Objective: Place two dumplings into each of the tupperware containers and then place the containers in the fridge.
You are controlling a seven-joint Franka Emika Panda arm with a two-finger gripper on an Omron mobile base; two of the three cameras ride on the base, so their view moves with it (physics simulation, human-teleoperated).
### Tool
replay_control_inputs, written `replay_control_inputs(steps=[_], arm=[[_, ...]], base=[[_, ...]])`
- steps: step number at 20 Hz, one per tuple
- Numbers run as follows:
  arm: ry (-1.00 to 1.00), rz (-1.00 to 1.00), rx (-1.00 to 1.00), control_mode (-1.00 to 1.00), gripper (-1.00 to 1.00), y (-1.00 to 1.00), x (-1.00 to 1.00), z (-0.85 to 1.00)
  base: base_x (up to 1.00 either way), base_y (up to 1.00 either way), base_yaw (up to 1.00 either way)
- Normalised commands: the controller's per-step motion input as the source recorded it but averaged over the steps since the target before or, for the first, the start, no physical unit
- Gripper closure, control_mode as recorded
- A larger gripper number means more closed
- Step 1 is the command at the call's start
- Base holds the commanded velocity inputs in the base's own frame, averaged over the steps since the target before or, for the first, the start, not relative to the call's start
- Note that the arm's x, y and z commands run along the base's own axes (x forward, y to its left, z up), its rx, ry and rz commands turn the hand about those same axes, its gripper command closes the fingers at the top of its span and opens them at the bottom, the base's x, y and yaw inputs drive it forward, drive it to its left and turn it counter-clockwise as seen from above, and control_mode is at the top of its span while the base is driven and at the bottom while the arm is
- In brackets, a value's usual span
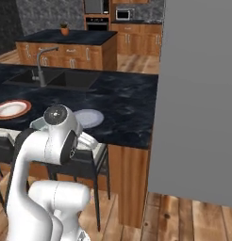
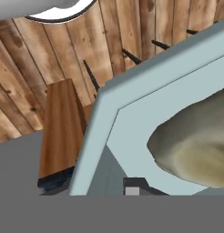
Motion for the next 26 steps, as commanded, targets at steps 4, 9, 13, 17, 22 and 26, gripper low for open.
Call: replay_control_inputs(steps=[4,9,13,17,22,26], arm=[[0.0,0.0,0.0,1.0,1.0,0.0,0.0,0.0],[0.0,0.0,0.0,1.0,1.0,0.0,0.0,0.0],[0.0,0.0,0.0,1.0,1.0,0.0,0.0,0.0],[0.0,0.0,0.0,1.0,1.0,0.0,0.0,0.0],[0.0,0.0,0.0,1.0,1.0,0.0,0.0,0.0],[0.0,0.0,0.0,1.0,1.0,0.0,0.0,0.0]], base=[[-0.57,0.88,0.0],[-0.59,1.0,0.0],[-0.49,1.0,0.0],[-0.11,1.0,-0.05],[0.0,1.0,-0.18],[0.0,1.0,-0.29]])
